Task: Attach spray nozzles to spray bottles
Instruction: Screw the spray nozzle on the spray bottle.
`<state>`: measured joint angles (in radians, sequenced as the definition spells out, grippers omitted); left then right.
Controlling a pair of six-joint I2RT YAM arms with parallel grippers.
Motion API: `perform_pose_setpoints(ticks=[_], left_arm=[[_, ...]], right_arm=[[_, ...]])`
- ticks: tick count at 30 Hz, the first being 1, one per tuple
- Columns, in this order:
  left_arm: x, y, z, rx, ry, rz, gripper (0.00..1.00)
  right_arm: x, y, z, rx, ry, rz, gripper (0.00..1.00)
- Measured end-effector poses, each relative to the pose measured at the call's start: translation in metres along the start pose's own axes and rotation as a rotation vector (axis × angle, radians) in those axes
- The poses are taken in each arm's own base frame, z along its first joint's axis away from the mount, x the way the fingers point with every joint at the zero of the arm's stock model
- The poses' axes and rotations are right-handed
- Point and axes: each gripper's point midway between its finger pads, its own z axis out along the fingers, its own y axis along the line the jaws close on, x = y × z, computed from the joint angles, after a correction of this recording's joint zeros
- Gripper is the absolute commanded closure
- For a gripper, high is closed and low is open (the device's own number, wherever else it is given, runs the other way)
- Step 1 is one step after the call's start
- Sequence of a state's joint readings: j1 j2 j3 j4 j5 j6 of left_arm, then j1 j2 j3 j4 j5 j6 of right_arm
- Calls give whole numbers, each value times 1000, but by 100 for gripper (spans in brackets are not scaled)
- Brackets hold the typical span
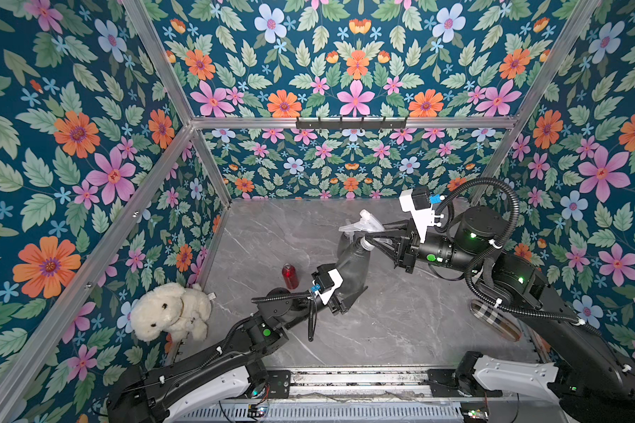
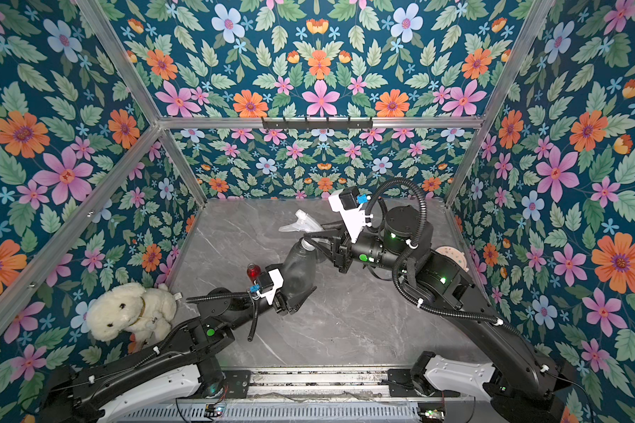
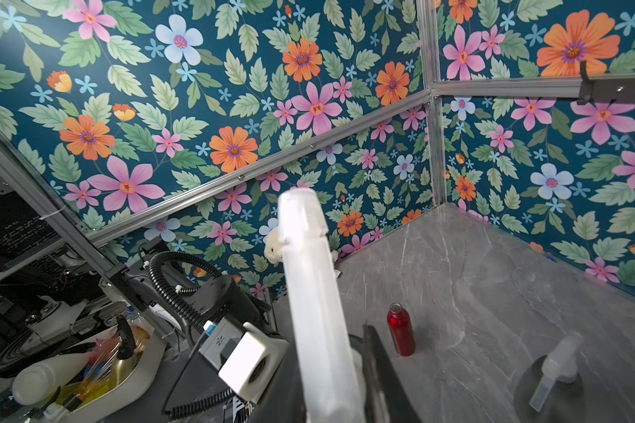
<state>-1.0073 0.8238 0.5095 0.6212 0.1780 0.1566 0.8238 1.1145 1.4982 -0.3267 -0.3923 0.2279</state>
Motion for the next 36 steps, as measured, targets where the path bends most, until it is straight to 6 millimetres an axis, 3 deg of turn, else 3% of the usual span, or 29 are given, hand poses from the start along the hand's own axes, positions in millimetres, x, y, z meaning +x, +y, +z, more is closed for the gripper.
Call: perform_pose_setpoints(ticks=[11, 21, 28, 36], left_arm=[[-6, -2, 2, 28, -4, -15, 100], [-2, -5, 1, 46, 20, -22, 100], [-1, -9, -4, 67, 22, -22, 100], [1, -15, -5, 102, 31, -23, 100]], right_arm=[[-15, 6, 1, 0, 56, -20, 100], [-2, 0, 13, 6, 156, 11, 100], [2, 3, 15, -25, 190, 14, 100], [4, -10, 9, 4, 192, 47, 100]])
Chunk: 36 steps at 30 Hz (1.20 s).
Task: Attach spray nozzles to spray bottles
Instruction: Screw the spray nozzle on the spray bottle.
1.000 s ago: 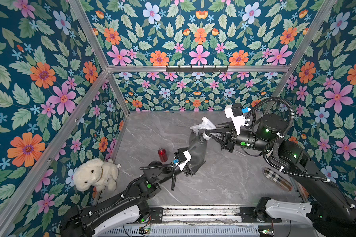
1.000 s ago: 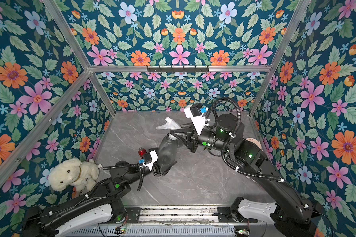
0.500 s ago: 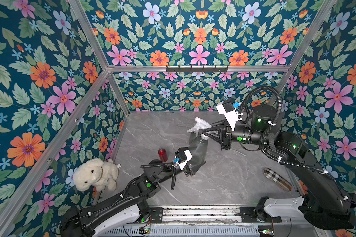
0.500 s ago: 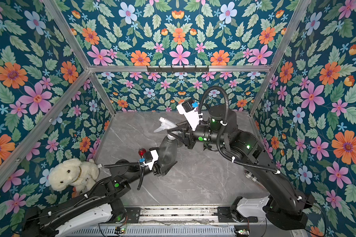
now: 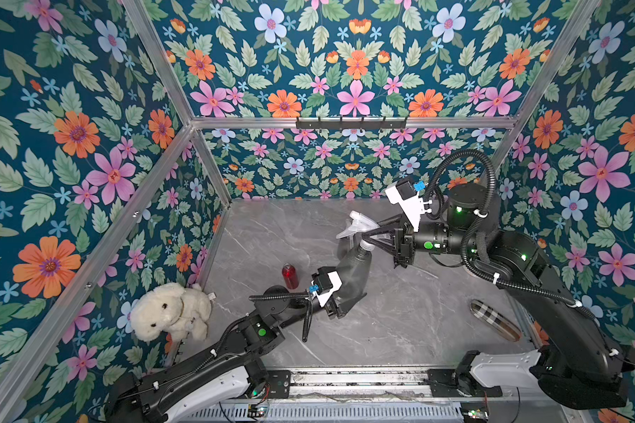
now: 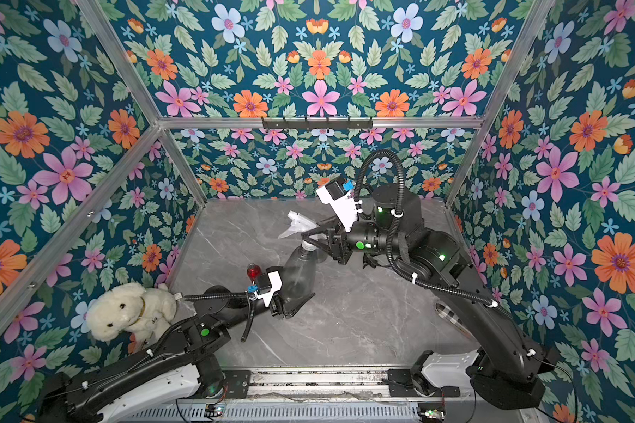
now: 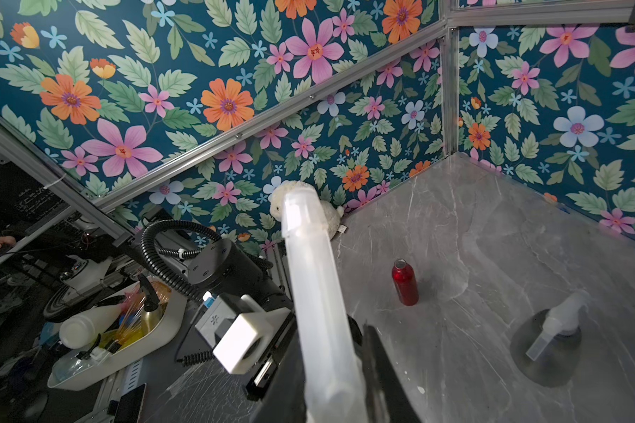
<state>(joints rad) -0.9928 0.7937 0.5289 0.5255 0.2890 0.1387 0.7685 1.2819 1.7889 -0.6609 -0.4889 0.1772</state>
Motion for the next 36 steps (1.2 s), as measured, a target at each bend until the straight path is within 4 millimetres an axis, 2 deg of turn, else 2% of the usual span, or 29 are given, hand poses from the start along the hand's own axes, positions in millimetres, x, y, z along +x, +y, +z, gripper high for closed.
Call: perform_pose_setpoints(ticks=[8, 16, 20, 27, 36], left_arm=[[1, -1, 1, 4, 1, 0, 100], [2, 0, 0, 0, 5, -1, 100], [4, 3, 1, -18, 10, 2, 100], [-1, 13, -5, -50, -17, 5, 100], [-8, 17, 0, -53, -18, -6, 100]], right_arm=[[-2, -1, 2, -5, -3, 24, 100], [3, 0, 11, -45, -6, 42, 100], [6, 2, 9, -57, -15, 36, 100], [4, 5, 4, -52, -53, 18, 100], [-6, 6, 13, -45, -52, 15, 100]])
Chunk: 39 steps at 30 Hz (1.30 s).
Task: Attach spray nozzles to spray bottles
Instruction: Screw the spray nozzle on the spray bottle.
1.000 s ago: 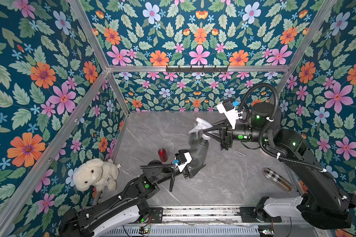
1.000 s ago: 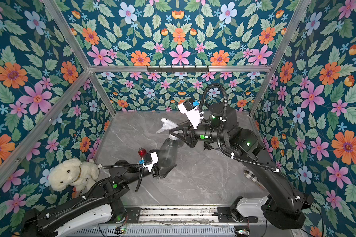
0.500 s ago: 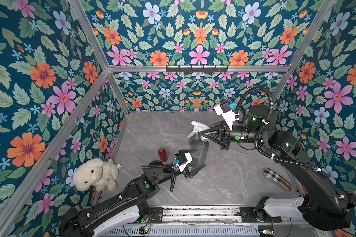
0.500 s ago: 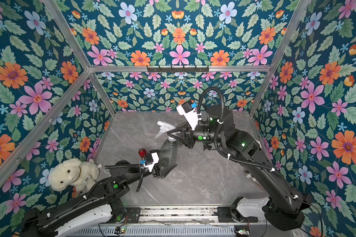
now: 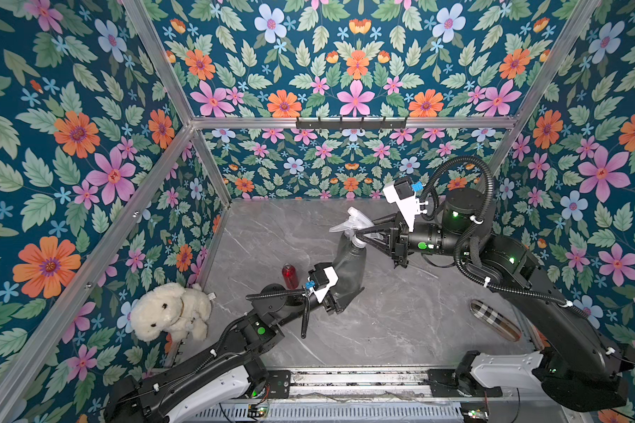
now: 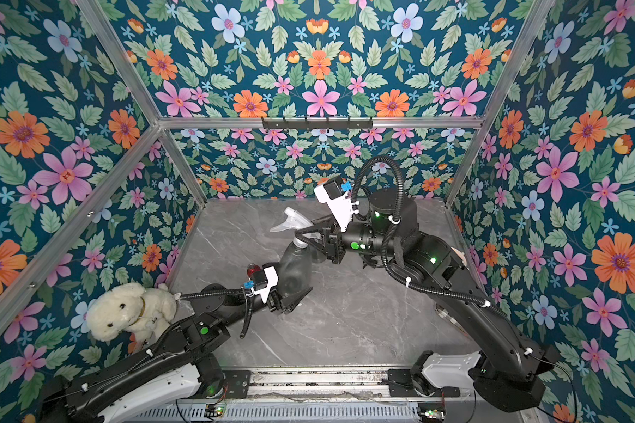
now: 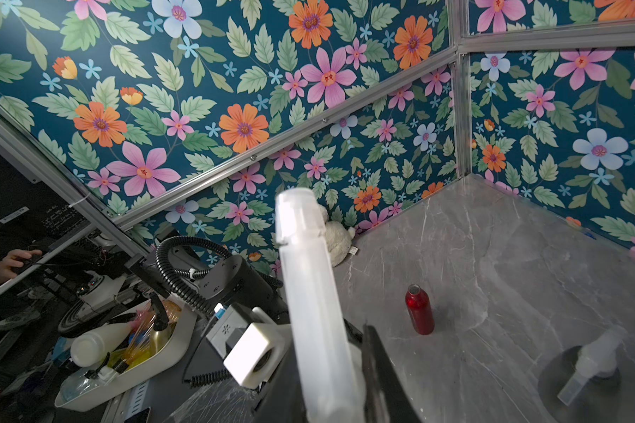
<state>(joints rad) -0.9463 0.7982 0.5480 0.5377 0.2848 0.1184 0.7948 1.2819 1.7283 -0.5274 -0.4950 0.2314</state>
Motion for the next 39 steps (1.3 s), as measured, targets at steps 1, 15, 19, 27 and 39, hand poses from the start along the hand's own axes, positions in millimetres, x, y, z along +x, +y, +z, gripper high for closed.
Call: perform_pose_setpoints(ticks=[1, 15, 19, 27, 39], left_arm=[[-1, 0, 1, 0, 1, -3, 100], [4, -4, 2, 27, 40, 9, 100], [7, -4, 0, 23, 41, 11, 100], [7, 2, 2, -7, 54, 11, 100], [24, 20, 6, -108, 122, 37, 100]], right_arm=[[-1, 0, 0, 4, 6, -1, 100], [2, 4, 3, -11, 100, -8, 100], [7, 3, 2, -14, 98, -7, 100], [4, -2, 8, 35, 84, -16, 100], [15, -30, 17, 210, 49, 62, 100]])
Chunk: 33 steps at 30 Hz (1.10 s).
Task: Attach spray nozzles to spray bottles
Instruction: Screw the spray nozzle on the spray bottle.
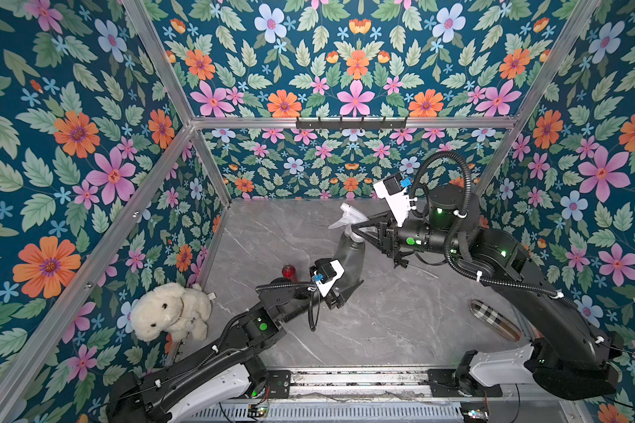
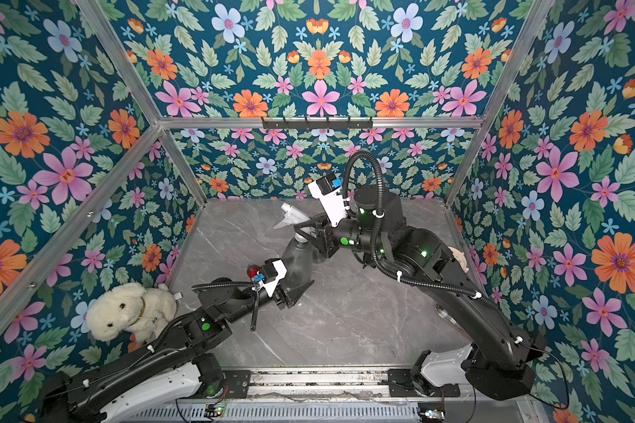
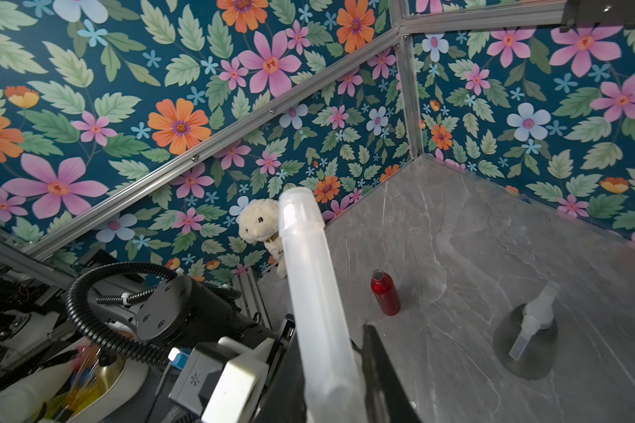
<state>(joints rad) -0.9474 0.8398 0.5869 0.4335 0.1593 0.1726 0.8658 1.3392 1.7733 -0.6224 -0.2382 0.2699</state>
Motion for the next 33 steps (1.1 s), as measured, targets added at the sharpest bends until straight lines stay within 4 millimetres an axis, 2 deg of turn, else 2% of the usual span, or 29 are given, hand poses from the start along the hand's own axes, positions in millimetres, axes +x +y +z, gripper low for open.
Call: perform_pose_setpoints(ticks=[6, 13, 17, 22, 27, 33], left_arm=[[9, 12, 9, -87, 23, 18, 100], [29, 34, 16, -236, 82, 46, 100], [37, 44, 18, -310, 109, 66, 100], [38, 56, 19, -407, 99, 66, 100], [35, 66, 15, -471, 84, 41, 100], [20, 60, 11, -428, 40, 41, 100]], right_arm=[[2, -12, 14, 153, -44, 75, 100], [6, -29, 39, 369, -162, 185, 100], [8, -36, 43, 456, -243, 270, 100], [6, -38, 53, 503, -320, 375, 100], [-7, -33, 68, 522, -307, 369, 100], [-20, -19, 53, 444, -252, 303, 100]])
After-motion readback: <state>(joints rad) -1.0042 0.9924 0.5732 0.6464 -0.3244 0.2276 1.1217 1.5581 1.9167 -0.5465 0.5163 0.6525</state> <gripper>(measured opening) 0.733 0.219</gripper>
